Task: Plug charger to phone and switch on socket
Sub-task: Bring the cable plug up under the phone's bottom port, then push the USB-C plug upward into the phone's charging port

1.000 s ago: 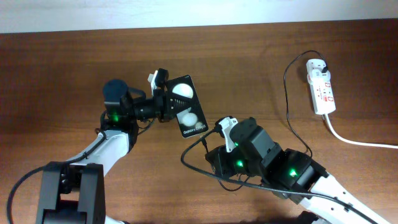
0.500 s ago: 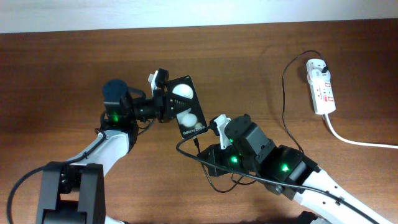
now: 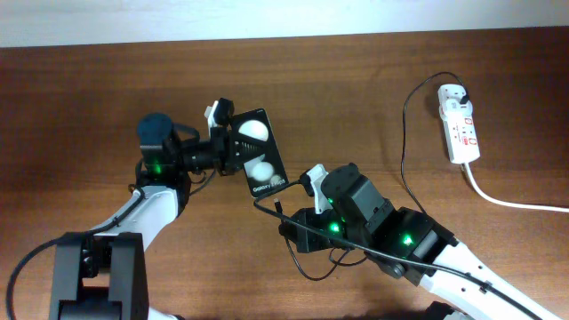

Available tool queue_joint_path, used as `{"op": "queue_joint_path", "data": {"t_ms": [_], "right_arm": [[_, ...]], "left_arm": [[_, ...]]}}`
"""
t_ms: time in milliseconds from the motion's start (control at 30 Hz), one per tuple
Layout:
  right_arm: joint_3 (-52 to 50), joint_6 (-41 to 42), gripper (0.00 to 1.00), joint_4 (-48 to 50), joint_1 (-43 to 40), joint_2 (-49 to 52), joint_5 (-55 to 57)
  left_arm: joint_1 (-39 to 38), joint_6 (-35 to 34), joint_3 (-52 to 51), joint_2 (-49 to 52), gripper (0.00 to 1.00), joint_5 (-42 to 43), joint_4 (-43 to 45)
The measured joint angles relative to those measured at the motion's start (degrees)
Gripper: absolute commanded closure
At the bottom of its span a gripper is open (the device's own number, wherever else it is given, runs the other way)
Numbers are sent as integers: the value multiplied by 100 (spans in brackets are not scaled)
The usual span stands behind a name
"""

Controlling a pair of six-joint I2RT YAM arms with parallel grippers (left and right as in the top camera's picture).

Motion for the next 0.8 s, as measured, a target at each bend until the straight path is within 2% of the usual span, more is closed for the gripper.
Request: {"op": "queue_joint_path", "data": {"t_ms": [800], "right_arm": [[0,7,96,173,0,0,4]], "left_arm": [[-125,-181,0,0,100,7,0]]}}
